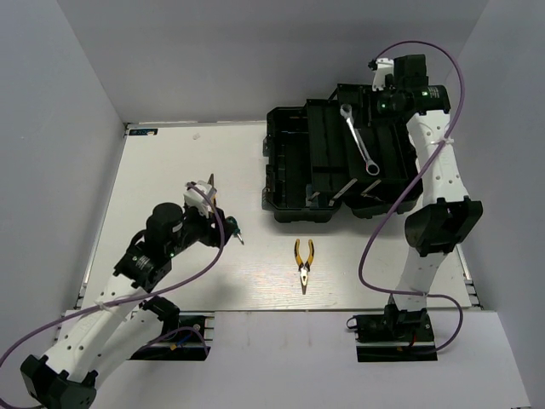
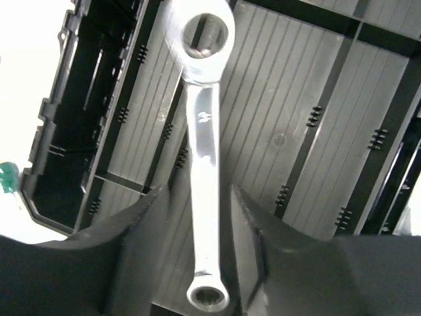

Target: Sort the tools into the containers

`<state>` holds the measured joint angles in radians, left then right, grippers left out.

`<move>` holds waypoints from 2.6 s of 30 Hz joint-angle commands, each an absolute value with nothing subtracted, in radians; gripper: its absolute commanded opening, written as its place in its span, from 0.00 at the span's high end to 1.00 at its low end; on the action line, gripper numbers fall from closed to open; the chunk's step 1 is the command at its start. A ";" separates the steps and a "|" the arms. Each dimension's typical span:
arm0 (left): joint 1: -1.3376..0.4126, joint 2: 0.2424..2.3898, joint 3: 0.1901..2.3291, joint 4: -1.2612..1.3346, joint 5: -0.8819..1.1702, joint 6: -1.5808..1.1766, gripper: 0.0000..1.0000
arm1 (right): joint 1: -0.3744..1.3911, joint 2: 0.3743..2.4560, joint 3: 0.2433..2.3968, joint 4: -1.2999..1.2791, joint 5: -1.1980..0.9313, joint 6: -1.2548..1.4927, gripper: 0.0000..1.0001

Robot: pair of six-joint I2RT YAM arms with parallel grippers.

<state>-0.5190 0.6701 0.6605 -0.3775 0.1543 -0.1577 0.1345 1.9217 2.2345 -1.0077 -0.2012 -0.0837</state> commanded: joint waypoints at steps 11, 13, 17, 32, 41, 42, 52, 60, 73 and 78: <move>-0.514 0.911 0.748 -0.436 -0.046 -0.331 0.29 | 0.109 1.757 2.183 -1.003 -0.342 -0.199 0.57; -0.514 0.966 0.761 -0.459 -0.119 -0.388 0.29 | 0.109 1.683 2.105 -0.983 -0.411 -0.230 0.50; -0.505 1.113 0.849 -0.584 -0.285 -0.513 0.26 | 0.112 1.557 1.937 -0.957 -0.628 -0.258 0.31; -0.307 1.403 0.965 -0.646 -0.446 -0.577 0.29 | 0.114 1.232 1.336 -0.660 -0.641 -0.190 0.99; -0.203 1.623 1.003 -0.581 -0.310 -0.535 0.34 | 0.106 1.054 1.146 -0.565 -0.564 -0.219 0.92; -0.202 1.638 1.014 -0.581 -0.301 -0.526 0.36 | 0.107 1.039 1.143 -0.555 -0.566 -0.224 0.92; -0.175 1.738 1.035 -0.591 -0.291 -0.517 0.48 | 0.107 0.962 1.091 -0.543 -0.578 -0.229 0.92; -0.147 1.766 0.968 -0.589 -0.238 -0.497 0.53 | 0.107 0.939 1.085 -0.543 -0.578 -0.227 0.92; -0.127 1.824 0.959 -0.571 -0.178 -0.460 0.72 | 0.106 0.910 1.072 -0.541 -0.577 -0.230 0.92; -0.127 1.833 0.959 -0.571 -0.169 -0.460 0.88 | 0.106 0.910 1.069 -0.541 -0.577 -0.232 0.93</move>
<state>-0.1383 1.7374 1.0225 -0.5262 -0.1928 -0.4671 0.1108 0.9272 1.0817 -0.5735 -0.5720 -0.2188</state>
